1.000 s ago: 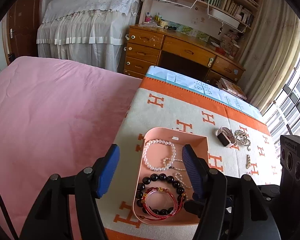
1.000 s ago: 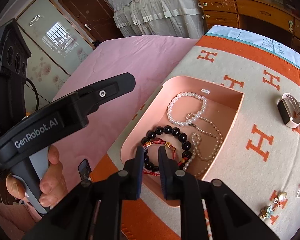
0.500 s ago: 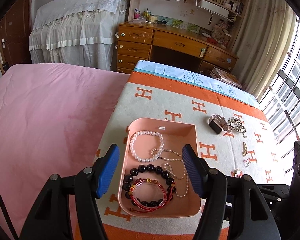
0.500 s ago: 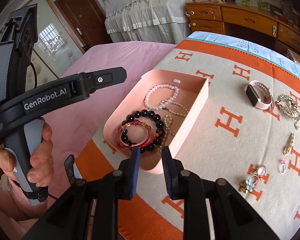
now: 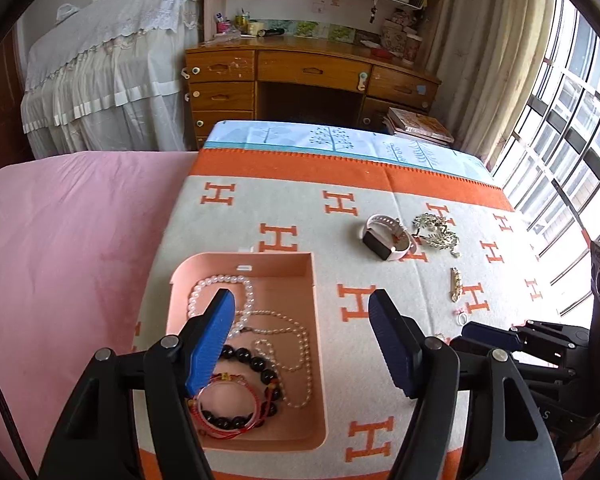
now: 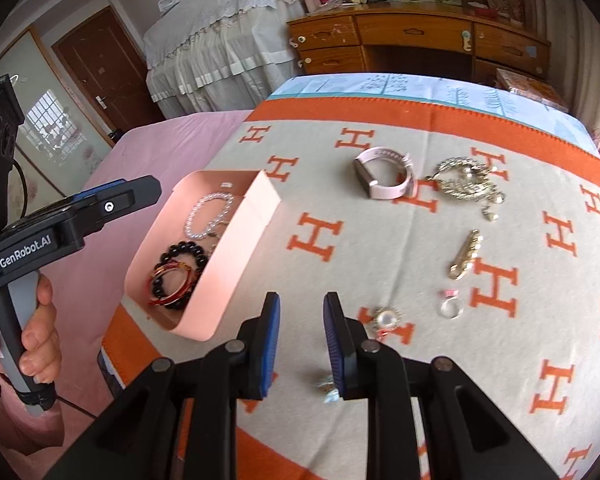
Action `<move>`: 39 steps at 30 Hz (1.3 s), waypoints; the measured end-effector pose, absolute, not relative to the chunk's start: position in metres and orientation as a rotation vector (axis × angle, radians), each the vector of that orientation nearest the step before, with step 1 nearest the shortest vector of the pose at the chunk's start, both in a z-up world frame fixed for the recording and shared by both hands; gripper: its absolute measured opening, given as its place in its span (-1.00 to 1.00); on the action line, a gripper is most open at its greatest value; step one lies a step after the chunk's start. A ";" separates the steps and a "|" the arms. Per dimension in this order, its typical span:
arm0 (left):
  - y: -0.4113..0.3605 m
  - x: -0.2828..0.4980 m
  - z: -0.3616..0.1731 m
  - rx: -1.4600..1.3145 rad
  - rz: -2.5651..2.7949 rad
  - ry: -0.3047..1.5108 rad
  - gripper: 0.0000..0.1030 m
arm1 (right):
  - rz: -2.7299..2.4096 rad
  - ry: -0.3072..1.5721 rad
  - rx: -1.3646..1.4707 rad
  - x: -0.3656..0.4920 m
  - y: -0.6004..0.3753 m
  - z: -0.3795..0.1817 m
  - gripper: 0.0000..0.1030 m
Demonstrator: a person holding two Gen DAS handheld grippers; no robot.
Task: Organize jewelry
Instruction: 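Grasp the pink smartwatch with the left gripper while the right grasps the gold hair comb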
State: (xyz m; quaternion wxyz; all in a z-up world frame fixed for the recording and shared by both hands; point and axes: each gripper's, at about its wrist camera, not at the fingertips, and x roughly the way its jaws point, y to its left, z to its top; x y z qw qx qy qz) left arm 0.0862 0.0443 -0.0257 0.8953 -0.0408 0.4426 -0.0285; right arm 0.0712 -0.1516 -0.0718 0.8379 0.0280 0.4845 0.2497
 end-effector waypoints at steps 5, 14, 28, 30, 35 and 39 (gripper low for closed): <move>0.005 0.132 -0.023 -0.068 -0.116 0.967 0.31 | 0.451 1.037 0.125 0.112 -0.197 -0.060 -0.56; -0.058 0.223 -0.051 -0.040 -0.119 1.108 0.31 | 0.320 1.073 0.208 0.201 -0.255 -0.058 -0.56; -0.086 0.269 -0.116 -0.087 -0.014 1.260 0.30 | 0.297 1.239 0.144 0.258 -0.243 -0.124 -0.56; -0.084 0.271 -0.119 -0.094 -0.006 1.266 0.30 | 0.299 1.239 0.128 0.259 -0.240 -0.128 -0.57; -0.082 0.276 -0.126 -0.087 0.014 1.270 0.28 | 0.271 1.206 0.045 0.260 -0.232 -0.130 -0.79; -0.083 0.279 -0.127 -0.074 0.029 1.269 0.23 | 0.267 1.195 0.009 0.257 -0.230 -0.129 -0.84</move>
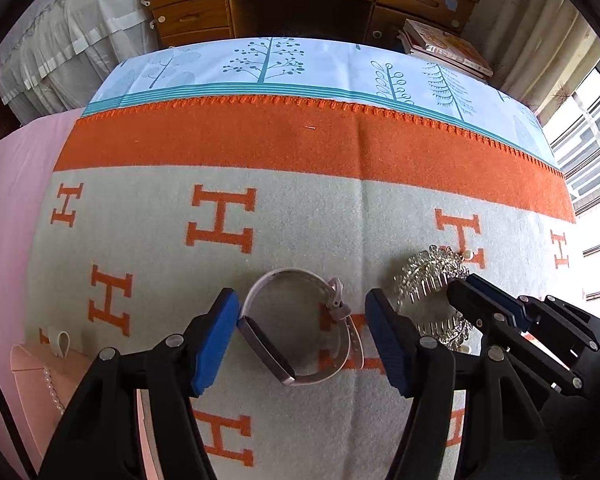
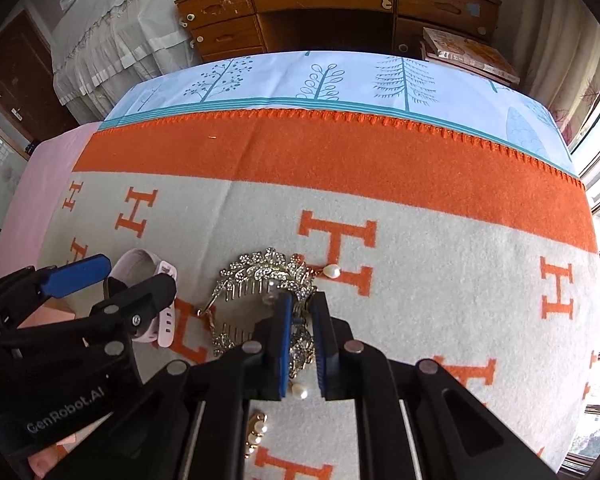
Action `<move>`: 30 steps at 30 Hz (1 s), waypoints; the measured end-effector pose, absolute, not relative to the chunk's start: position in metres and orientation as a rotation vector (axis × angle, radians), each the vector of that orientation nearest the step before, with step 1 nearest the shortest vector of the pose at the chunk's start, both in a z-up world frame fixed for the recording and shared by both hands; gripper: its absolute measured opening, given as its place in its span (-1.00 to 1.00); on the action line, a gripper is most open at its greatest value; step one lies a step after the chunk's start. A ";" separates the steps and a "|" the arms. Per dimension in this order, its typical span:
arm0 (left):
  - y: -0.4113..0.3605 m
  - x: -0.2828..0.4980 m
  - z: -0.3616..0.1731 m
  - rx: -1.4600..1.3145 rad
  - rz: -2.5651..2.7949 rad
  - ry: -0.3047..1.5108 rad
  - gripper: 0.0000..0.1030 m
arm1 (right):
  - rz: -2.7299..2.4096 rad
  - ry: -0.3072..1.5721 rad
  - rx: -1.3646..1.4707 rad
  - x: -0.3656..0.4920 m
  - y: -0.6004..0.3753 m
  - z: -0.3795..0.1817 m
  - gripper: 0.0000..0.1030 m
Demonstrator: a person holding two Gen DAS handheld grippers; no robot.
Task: Organize jewelry
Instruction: 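Grasp the pink smartwatch with the left gripper while the right grasps the gold hair comb, then carry the smartwatch and hair comb over the pink box with both grippers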
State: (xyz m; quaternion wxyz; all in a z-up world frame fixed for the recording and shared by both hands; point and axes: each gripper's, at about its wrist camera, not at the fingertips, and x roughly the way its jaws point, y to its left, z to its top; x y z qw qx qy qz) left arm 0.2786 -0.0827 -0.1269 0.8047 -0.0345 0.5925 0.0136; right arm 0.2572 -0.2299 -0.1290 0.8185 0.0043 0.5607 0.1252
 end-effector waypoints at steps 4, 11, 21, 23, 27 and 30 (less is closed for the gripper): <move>-0.088 0.276 -0.122 -0.040 0.028 1.254 0.15 | 0.262 1.194 0.042 0.253 -0.238 -0.128 -0.84; -0.103 0.271 -0.111 0.055 0.025 1.216 0.06 | 0.251 1.184 0.103 0.245 -0.257 -0.126 -0.84; -0.115 0.276 -0.139 0.061 0.011 1.327 -0.54 | 0.265 1.160 0.147 0.234 -0.270 -0.119 -0.84; -0.117 0.275 -0.139 0.064 -0.006 1.339 -0.84 | 0.269 1.156 0.156 0.232 -0.271 -0.119 -0.84; -0.119 0.267 -0.135 0.078 -0.019 1.323 -0.86 | 0.278 1.150 0.180 0.228 -0.273 -0.115 -0.84; -0.115 0.256 -0.122 0.069 -0.034 1.292 -0.87 | 0.290 1.140 0.202 0.223 -0.273 -0.110 -0.84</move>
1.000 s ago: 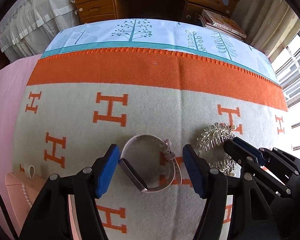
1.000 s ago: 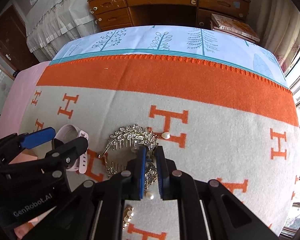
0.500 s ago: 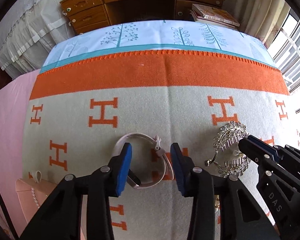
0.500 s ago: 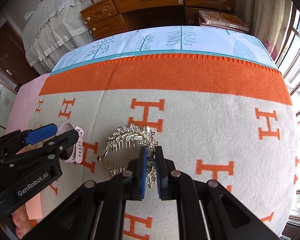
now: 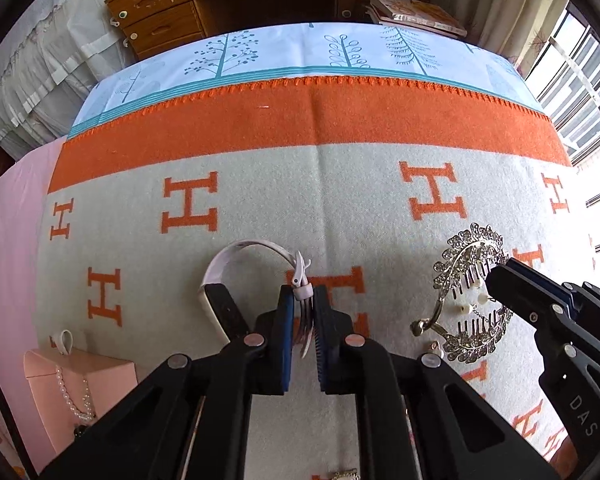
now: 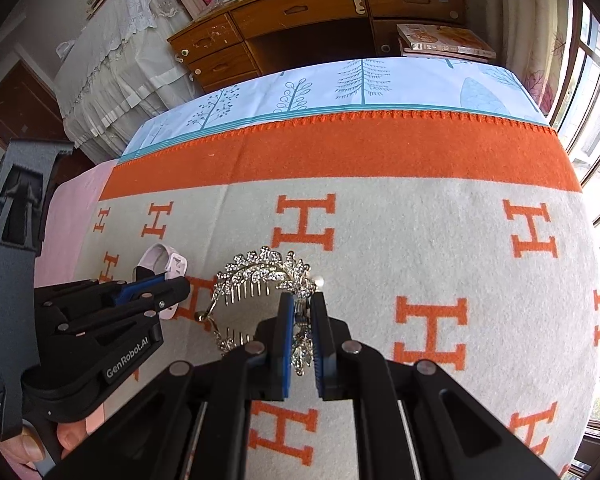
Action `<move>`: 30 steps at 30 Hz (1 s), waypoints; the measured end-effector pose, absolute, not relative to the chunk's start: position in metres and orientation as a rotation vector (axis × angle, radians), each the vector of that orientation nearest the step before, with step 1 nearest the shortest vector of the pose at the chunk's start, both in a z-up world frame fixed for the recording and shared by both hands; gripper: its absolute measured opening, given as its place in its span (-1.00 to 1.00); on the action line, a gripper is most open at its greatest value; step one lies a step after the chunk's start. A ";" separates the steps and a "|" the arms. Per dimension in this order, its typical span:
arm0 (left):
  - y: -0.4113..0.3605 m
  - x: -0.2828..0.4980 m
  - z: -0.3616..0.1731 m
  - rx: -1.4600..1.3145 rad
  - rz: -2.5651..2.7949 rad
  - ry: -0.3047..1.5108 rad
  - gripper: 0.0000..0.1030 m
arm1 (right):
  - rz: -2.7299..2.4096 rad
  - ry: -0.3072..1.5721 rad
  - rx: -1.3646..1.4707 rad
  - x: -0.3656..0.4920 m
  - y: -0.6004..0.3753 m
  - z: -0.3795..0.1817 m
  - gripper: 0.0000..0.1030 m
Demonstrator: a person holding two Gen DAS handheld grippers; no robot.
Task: Organize jewelry
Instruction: 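Carry the smartwatch and hair comb over the pink box with both grippers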
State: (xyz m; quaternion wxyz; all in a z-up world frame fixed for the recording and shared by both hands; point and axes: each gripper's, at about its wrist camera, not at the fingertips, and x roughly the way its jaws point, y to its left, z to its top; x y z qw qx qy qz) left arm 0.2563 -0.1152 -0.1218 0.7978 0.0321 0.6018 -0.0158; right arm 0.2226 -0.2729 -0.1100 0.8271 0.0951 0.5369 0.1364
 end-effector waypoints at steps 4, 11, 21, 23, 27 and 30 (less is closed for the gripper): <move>-0.100 0.236 -0.093 0.030 -0.071 1.246 -0.87 | 0.301 1.120 0.207 0.212 -0.269 -0.097 -0.84; -0.056 0.188 -0.028 -0.003 -0.104 1.128 -0.87 | 0.344 1.054 0.186 0.185 -0.248 -0.058 -0.84; 0.025 0.123 0.009 0.013 -0.066 1.051 -0.86 | 0.482 0.958 0.139 0.150 -0.178 -0.004 -0.84; 0.040 0.115 0.003 0.013 -0.057 1.057 -0.86 | 0.514 0.948 0.138 0.145 -0.161 0.003 -0.84; 0.068 0.109 -0.016 -0.012 -0.030 1.083 -0.86 | 0.582 0.945 0.122 0.139 -0.125 0.008 -0.84; 0.091 0.115 -0.037 -0.060 -0.014 1.122 -0.86 | 0.616 0.962 0.096 0.134 -0.098 0.004 -0.84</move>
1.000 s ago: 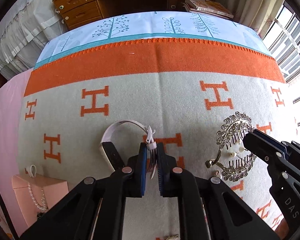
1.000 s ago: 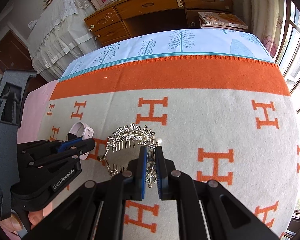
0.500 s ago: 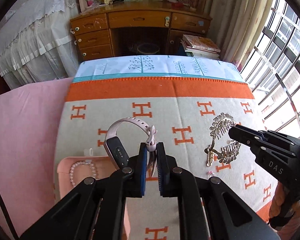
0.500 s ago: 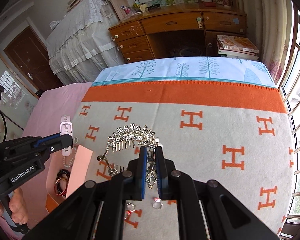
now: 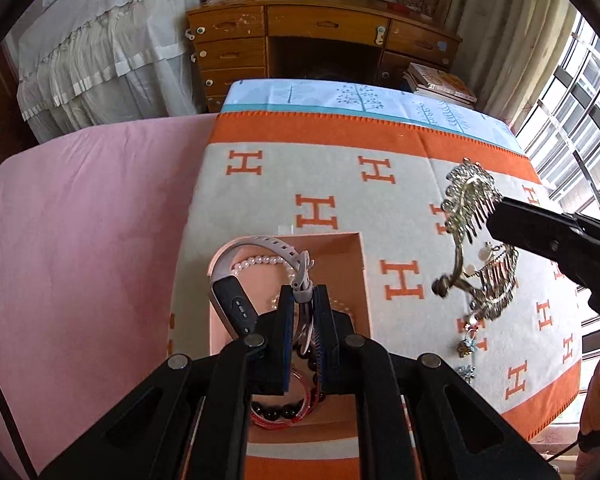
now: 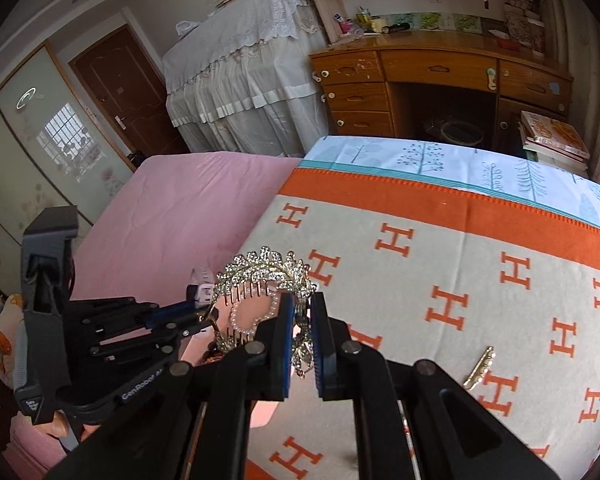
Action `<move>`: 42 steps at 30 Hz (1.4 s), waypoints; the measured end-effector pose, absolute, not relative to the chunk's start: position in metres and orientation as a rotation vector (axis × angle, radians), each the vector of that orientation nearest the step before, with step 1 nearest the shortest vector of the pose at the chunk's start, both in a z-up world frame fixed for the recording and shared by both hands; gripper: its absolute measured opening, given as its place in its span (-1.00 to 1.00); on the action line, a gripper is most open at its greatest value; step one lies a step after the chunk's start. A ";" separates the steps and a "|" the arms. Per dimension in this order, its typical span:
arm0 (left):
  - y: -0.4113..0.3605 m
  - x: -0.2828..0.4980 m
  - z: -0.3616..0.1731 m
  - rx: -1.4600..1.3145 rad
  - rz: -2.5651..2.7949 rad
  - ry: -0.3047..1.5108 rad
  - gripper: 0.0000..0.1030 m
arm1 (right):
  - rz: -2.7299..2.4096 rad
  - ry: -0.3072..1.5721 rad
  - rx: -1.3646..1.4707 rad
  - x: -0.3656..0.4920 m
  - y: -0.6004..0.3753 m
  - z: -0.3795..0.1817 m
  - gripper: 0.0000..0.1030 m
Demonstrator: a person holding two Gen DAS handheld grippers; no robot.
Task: Organize jewelry
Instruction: 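Carry the smartwatch and hair comb over the pink box with both grippers, then open both grippers to drop the smartwatch and hair comb into the box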
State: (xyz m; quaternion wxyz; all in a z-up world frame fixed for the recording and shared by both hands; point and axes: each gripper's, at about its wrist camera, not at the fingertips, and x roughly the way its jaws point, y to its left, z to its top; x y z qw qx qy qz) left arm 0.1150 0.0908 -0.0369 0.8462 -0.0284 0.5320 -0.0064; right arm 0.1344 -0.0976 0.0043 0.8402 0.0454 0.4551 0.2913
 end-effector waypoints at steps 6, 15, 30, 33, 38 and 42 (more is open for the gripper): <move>0.119 0.133 -0.080 -0.158 -0.016 1.199 -0.86 | 0.629 1.004 0.058 0.130 -0.062 -0.009 -0.84; 0.114 0.155 -0.109 -0.204 -0.061 1.229 -0.69 | 0.587 1.034 0.040 0.134 -0.052 -0.022 -0.84; 0.161 0.103 -0.062 -0.272 -0.010 1.068 0.11 | 0.580 1.066 0.061 0.149 -0.034 -0.037 -0.94; 0.174 0.091 -0.059 -0.299 0.021 1.039 0.11 | 0.624 1.071 0.036 0.144 -0.017 -0.039 -0.94; 0.181 0.078 -0.065 -0.296 0.033 1.049 0.11 | 0.670 1.084 0.005 0.139 0.001 -0.044 -0.94; 0.181 0.072 -0.073 -0.302 0.023 1.063 0.11 | 0.648 1.120 0.008 0.142 -0.003 -0.053 -0.94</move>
